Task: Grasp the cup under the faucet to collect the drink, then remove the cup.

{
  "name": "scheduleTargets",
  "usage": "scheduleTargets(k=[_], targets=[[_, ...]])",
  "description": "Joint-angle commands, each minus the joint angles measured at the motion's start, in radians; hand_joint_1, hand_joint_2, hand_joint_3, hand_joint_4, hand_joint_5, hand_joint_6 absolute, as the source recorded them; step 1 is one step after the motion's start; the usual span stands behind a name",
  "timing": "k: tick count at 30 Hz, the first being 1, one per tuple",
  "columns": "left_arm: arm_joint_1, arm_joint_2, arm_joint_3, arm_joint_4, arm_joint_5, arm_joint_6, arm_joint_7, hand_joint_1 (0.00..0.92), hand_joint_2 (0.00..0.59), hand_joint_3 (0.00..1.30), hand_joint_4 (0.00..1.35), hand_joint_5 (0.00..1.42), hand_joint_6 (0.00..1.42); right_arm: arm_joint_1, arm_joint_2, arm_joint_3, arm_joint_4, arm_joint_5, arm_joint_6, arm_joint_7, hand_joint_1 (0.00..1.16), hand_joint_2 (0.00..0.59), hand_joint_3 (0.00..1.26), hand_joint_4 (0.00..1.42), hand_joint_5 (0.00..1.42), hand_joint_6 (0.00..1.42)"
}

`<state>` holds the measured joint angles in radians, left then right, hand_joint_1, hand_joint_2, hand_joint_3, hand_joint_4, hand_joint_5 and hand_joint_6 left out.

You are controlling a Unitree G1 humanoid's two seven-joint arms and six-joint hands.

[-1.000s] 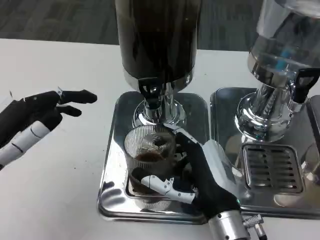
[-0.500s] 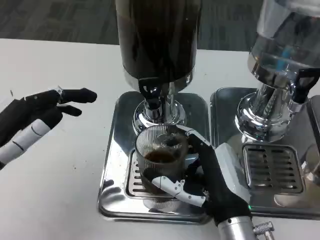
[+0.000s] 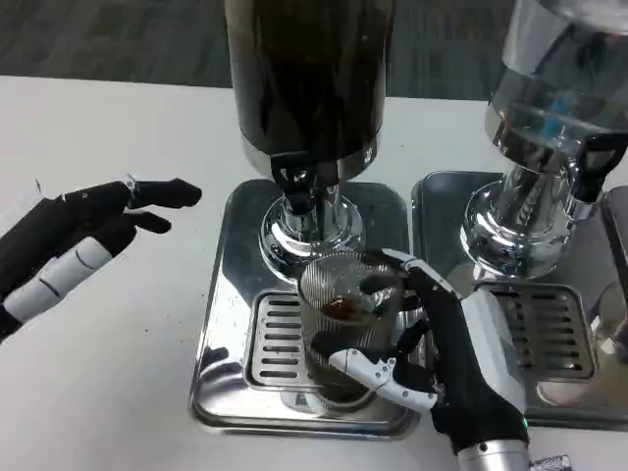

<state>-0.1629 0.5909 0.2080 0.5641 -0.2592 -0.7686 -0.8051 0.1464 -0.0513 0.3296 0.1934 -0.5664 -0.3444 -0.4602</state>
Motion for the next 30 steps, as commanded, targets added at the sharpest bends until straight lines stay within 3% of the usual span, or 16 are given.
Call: scheduleTargets(k=[1,18,30], targets=[[-0.014,-0.004,-0.028,0.02,0.019,-0.022,-0.015,0.0,0.173,0.35,0.26,0.22,0.35,0.003,0.005,-0.012,-0.022,-0.002,-0.006,-0.016,0.65,0.217,0.4,0.52,0.71,0.97],[-0.016,0.003,-0.03,0.037,0.012,-0.035,-0.009,0.0,0.173,0.33,0.26,0.22,0.36,0.007,0.018,-0.02,-0.032,-0.004,-0.044,-0.063,0.68,0.235,0.42,0.57,0.77,1.04],[-0.023,-0.002,-0.036,0.054,0.018,-0.042,-0.007,0.0,0.173,0.33,0.25,0.22,0.37,0.032,0.017,-0.04,-0.092,-0.001,-0.055,-0.079,0.68,0.234,0.45,0.59,0.78,1.07]])
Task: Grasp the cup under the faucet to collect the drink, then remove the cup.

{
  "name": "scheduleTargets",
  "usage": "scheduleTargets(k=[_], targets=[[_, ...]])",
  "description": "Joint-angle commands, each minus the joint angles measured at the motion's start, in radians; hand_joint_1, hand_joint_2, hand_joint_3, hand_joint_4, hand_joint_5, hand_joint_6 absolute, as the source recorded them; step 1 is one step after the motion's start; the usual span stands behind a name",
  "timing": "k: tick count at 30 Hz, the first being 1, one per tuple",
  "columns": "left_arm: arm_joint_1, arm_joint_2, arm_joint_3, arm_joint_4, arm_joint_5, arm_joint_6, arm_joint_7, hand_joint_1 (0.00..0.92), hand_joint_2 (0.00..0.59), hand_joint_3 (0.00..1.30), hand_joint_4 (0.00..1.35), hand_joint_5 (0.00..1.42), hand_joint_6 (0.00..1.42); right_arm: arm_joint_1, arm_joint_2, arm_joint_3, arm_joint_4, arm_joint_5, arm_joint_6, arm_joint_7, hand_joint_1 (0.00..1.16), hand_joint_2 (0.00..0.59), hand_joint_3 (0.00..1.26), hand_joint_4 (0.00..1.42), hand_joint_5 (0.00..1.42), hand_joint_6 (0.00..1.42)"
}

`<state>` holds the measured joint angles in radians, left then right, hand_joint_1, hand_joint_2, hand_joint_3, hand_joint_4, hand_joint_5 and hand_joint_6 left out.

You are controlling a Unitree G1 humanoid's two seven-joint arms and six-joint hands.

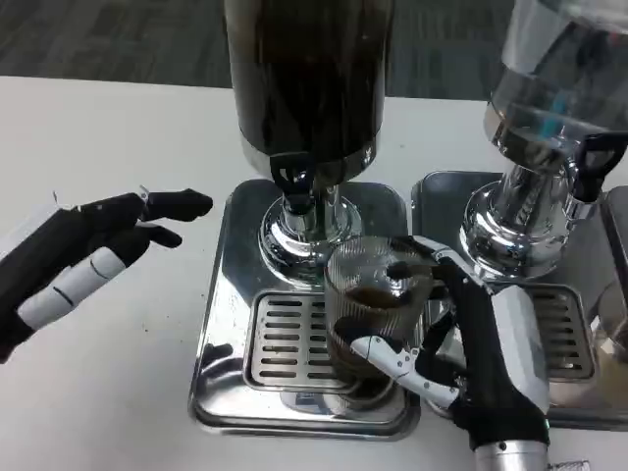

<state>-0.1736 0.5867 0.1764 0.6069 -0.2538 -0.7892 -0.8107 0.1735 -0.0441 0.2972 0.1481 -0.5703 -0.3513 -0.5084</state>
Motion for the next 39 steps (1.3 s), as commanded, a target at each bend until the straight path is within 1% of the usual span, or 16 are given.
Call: scheduleTargets(k=[1,7,9,13,17,19,24,27,30,31,39], targets=[[-0.013,0.002,-0.004,0.011,0.014,-0.023,-0.001,0.0,0.173,0.33,0.25,0.22,0.37,0.006,0.011,-0.009,-0.048,0.012,-0.053,-0.027,0.68,0.234,0.45,0.59,0.78,1.08],[-0.005,0.0,-0.014,0.004,0.021,-0.039,-0.002,0.0,0.173,0.33,0.25,0.22,0.37,0.022,0.015,-0.014,-0.073,0.024,-0.066,-0.025,0.68,0.235,0.46,0.6,0.8,1.08],[0.001,0.0,-0.017,-0.002,0.031,-0.053,0.0,0.0,0.173,0.32,0.24,0.21,0.37,0.034,0.016,-0.018,-0.094,0.023,-0.07,-0.026,0.68,0.236,0.47,0.61,0.81,1.1],[0.023,0.003,-0.025,-0.022,0.062,-0.109,0.013,0.0,0.17,0.28,0.18,0.18,0.35,0.052,0.014,-0.021,-0.135,0.028,-0.074,-0.013,0.67,0.241,0.48,0.62,0.82,1.12],[0.04,0.004,-0.031,-0.033,0.073,-0.142,0.024,0.0,0.168,0.23,0.13,0.15,0.33,0.078,0.01,-0.02,-0.175,0.025,-0.071,-0.005,0.67,0.242,0.48,0.62,0.82,1.12],[0.049,0.006,-0.032,-0.042,0.082,-0.163,0.033,0.0,0.171,0.18,0.09,0.11,0.32,0.087,0.009,-0.021,-0.183,0.032,-0.071,0.002,0.67,0.24,0.48,0.62,0.82,1.12],[0.07,0.017,-0.038,-0.057,0.094,-0.194,0.048,0.0,0.152,0.12,0.01,0.04,0.3,0.11,0.006,-0.026,-0.209,0.038,-0.073,0.016,0.68,0.237,0.49,0.62,0.83,1.12],[0.082,0.024,-0.037,-0.063,0.098,-0.213,0.054,0.0,0.142,0.07,0.0,0.01,0.26,0.128,0.002,-0.026,-0.236,0.036,-0.07,0.029,0.68,0.236,0.49,0.62,0.83,1.12],[0.096,0.031,-0.036,-0.075,0.103,-0.23,0.064,0.0,0.135,0.04,0.0,0.0,0.22,0.149,-0.003,-0.028,-0.258,0.041,-0.079,0.038,0.68,0.236,0.49,0.62,0.83,1.12],[0.105,0.034,-0.034,-0.082,0.104,-0.237,0.067,0.0,0.134,0.04,0.0,0.0,0.22,0.158,-0.006,-0.028,-0.267,0.05,-0.082,0.046,0.68,0.236,0.49,0.62,0.83,1.12],[0.186,0.055,-0.036,-0.136,0.064,-0.269,0.065,0.0,0.122,0.02,0.0,0.0,0.19,0.217,-0.034,-0.043,-0.323,0.054,-0.098,0.08,0.69,0.24,0.49,0.62,0.84,1.14]])
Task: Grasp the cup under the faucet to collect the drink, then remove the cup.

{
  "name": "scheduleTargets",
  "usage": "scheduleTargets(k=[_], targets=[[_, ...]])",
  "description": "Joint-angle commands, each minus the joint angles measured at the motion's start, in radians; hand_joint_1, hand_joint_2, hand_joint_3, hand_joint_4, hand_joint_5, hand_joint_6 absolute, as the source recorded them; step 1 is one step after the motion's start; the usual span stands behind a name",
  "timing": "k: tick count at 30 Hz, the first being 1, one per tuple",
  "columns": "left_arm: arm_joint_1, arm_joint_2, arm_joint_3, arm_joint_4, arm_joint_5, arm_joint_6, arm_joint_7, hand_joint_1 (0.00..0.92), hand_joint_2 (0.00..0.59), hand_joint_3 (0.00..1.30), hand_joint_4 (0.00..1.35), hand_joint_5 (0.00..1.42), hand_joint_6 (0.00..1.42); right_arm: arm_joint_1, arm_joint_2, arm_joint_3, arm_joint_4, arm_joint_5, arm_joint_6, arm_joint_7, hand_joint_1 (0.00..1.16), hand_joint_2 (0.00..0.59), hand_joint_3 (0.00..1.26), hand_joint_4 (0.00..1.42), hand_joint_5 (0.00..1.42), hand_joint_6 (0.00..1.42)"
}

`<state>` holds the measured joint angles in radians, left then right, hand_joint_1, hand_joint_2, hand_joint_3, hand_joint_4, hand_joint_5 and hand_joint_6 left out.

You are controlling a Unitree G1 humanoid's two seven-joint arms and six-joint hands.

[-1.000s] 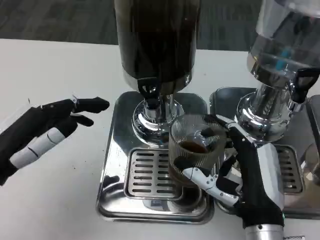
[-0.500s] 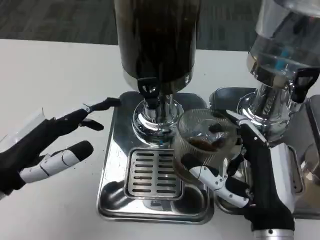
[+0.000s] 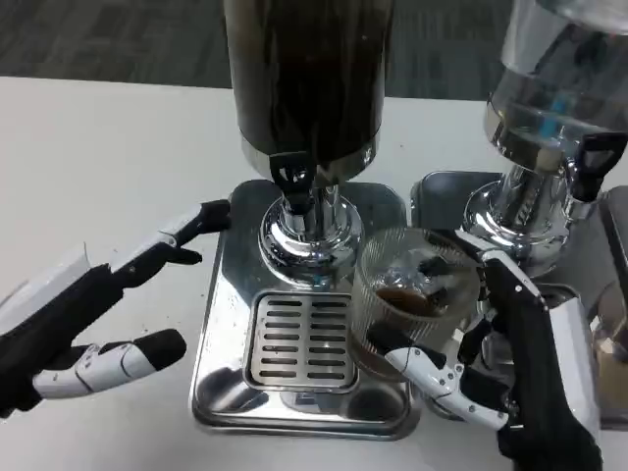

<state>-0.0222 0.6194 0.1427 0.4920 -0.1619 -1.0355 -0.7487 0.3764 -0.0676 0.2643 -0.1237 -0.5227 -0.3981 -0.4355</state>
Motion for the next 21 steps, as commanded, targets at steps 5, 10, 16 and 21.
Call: scheduleTargets(k=[5,10,16,21], targets=[[0.07,0.042,-0.017,-0.04,-0.074,-0.039,-0.021,0.0,0.118,0.02,0.0,0.0,0.19,0.048,-0.03,-0.016,-0.076,0.013,-0.057,0.032,0.69,0.241,0.49,0.63,0.84,1.14],[0.101,0.055,-0.03,-0.075,-0.105,-0.042,-0.036,0.0,0.115,0.03,0.0,0.0,0.19,0.095,-0.03,-0.031,-0.128,0.021,-0.07,0.041,0.69,0.241,0.5,0.64,0.84,1.14],[0.131,0.067,-0.042,-0.109,-0.139,-0.046,-0.052,0.0,0.114,0.04,0.0,0.0,0.19,0.126,-0.035,-0.04,-0.164,0.034,-0.083,0.063,0.69,0.238,0.5,0.64,0.84,1.14],[0.156,0.076,-0.045,-0.142,-0.163,-0.039,-0.068,0.0,0.114,0.04,0.0,0.0,0.19,0.154,-0.033,-0.051,-0.188,0.035,-0.092,0.077,0.7,0.235,0.5,0.62,0.84,1.14]])
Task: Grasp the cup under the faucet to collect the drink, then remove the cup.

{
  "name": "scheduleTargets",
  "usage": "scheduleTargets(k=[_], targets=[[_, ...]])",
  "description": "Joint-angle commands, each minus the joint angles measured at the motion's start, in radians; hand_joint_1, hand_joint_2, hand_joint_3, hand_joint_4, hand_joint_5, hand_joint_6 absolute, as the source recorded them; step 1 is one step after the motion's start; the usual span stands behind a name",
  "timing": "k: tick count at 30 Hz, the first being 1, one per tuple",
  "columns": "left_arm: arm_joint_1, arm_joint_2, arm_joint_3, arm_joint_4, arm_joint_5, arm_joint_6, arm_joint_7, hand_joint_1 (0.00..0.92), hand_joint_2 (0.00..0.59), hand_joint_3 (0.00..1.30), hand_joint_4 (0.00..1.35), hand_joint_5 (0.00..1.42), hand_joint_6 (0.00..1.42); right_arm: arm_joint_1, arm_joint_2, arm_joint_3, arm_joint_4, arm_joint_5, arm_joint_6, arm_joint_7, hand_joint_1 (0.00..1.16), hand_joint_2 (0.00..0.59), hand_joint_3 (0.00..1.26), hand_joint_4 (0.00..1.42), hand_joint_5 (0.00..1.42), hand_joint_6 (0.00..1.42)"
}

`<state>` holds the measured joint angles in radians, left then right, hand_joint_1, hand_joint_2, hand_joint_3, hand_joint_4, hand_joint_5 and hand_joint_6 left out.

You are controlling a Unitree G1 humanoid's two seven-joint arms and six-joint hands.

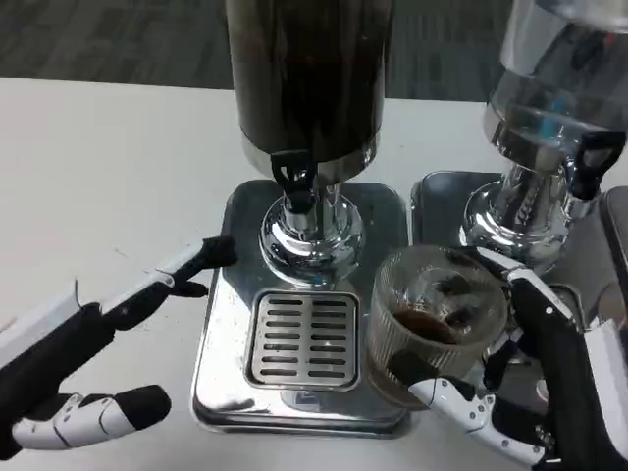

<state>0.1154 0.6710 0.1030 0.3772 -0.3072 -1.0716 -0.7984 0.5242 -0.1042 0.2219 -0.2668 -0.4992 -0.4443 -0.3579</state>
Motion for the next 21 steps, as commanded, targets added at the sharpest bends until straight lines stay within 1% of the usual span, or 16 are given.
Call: scheduleTargets(k=[1,7,12,16,21], targets=[[0.024,0.026,-0.004,-0.035,-0.022,-0.002,-0.02,0.0,0.114,0.04,0.0,0.0,0.19,0.011,0.003,-0.01,-0.048,0.01,-0.047,0.001,0.71,0.235,0.5,0.62,0.85,1.14],[0.053,0.034,-0.005,-0.064,-0.037,0.0,-0.032,0.0,0.113,0.04,0.0,0.0,0.19,0.043,0.005,-0.013,-0.063,0.023,-0.06,0.017,0.71,0.236,0.5,0.62,0.85,1.14],[0.078,0.039,-0.009,-0.087,-0.051,-0.002,-0.044,0.0,0.113,0.04,0.0,0.0,0.19,0.065,0.006,-0.027,-0.087,0.029,-0.062,0.025,0.72,0.231,0.5,0.62,0.85,1.14],[0.092,0.04,-0.008,-0.102,-0.059,0.004,-0.052,0.0,0.112,0.05,0.0,0.0,0.19,0.069,0.011,-0.03,-0.089,0.046,-0.065,0.036,0.72,0.229,0.5,0.62,0.85,1.14],[0.105,0.043,-0.006,-0.123,-0.073,0.014,-0.059,0.0,0.112,0.05,0.0,0.0,0.19,0.072,0.013,-0.035,-0.096,0.031,-0.067,0.043,0.73,0.227,0.51,0.63,0.85,1.15]])
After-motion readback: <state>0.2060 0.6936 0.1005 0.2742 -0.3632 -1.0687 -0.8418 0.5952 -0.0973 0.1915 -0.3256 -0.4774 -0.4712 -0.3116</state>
